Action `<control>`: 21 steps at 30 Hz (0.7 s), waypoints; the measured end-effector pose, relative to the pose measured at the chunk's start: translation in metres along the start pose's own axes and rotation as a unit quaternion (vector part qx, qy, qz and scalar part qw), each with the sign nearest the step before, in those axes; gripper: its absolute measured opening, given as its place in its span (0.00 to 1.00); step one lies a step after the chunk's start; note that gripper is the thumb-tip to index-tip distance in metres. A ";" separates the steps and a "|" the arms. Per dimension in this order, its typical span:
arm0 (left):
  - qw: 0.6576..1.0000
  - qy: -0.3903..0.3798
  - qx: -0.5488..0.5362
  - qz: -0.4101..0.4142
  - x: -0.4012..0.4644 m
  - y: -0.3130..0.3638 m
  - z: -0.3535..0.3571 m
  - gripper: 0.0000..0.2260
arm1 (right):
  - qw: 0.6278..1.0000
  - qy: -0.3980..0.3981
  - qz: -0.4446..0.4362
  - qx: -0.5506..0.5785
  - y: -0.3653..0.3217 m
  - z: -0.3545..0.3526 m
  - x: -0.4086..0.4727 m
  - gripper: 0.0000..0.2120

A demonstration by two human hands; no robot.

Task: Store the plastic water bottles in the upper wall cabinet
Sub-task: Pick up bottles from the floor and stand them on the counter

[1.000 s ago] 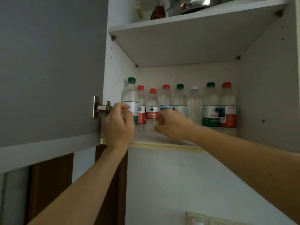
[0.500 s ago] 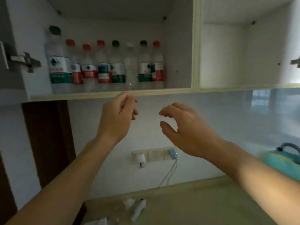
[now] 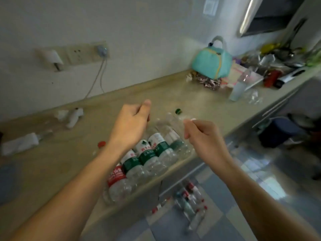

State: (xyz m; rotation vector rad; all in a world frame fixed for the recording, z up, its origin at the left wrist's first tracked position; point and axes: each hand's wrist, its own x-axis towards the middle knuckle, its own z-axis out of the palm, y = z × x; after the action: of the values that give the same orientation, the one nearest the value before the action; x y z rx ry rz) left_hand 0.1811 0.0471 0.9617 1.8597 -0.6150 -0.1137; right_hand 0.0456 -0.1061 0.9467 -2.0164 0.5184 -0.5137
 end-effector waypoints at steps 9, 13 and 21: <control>0.980 -0.154 -0.040 -0.118 -0.060 -0.044 0.184 0.20 | 0.976 -0.017 0.205 0.076 0.186 -0.077 -0.057 0.19; 0.964 -0.174 -0.036 -0.197 -0.080 -0.087 0.278 0.18 | 0.955 -0.056 0.278 0.083 0.284 -0.108 -0.064 0.13; 0.889 -0.250 0.060 -0.379 -0.150 -0.256 0.428 0.14 | 0.874 -0.089 0.468 0.096 0.503 -0.106 -0.094 0.08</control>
State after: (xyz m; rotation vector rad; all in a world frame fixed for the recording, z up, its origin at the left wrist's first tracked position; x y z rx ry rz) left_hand -0.0132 -0.1850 0.5375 2.1112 -0.1918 -1.1194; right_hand -0.1648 -0.3560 0.5393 -1.3730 1.1735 0.2139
